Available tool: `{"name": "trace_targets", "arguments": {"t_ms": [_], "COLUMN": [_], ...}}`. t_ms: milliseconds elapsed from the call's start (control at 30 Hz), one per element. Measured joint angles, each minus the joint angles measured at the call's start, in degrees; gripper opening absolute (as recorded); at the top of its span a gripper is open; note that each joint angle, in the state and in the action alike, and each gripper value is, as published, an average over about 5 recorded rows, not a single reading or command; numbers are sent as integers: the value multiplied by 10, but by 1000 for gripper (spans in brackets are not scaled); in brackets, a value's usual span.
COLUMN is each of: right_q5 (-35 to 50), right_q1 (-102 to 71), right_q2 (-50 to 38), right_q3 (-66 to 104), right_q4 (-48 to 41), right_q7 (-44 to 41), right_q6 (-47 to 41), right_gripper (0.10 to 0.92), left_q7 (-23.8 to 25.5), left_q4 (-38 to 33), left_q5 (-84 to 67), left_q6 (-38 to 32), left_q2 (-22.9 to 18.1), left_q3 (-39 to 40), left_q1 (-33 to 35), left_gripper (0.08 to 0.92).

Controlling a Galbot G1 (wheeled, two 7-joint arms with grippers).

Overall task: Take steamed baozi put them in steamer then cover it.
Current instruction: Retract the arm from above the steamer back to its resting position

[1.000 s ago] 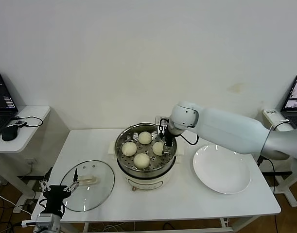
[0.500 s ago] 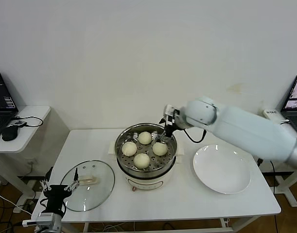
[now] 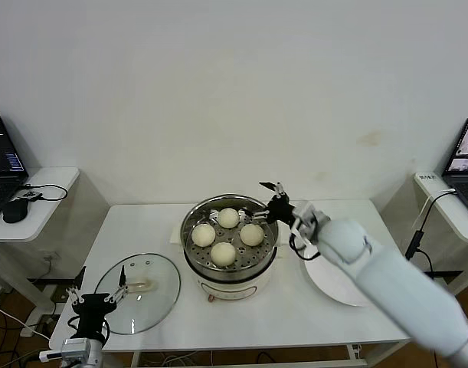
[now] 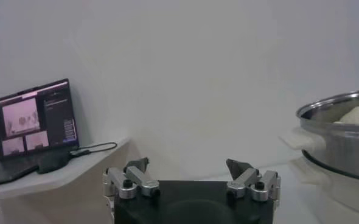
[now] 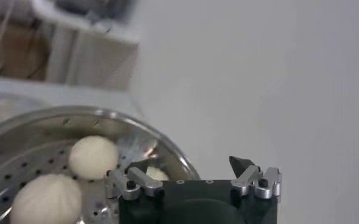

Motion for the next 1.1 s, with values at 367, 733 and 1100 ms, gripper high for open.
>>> {"name": "trace_targets", "arguments": {"t_ms": [367,733,1100], "right_q5": [-129,-161,-157], "right_q1": [-290,-454,-526], "right_q2": [171,271,307], "right_q3": [303,460,543], "right_q4": [36,69,76], "right_q7": [-15,7,33], "right_q6": [144,196,208], "right_gripper": [823,823,823], "left_q7": [-9,-10,3], "left_q4": [25,80,136], "left_q5": [64,354,601], "left_q6": [23,0,-12], "left_q2": [1,45,61], "left_q3": [20,13,35], "left_q1": [-4,5,-17], "left_gripper": [823,823,823]}}
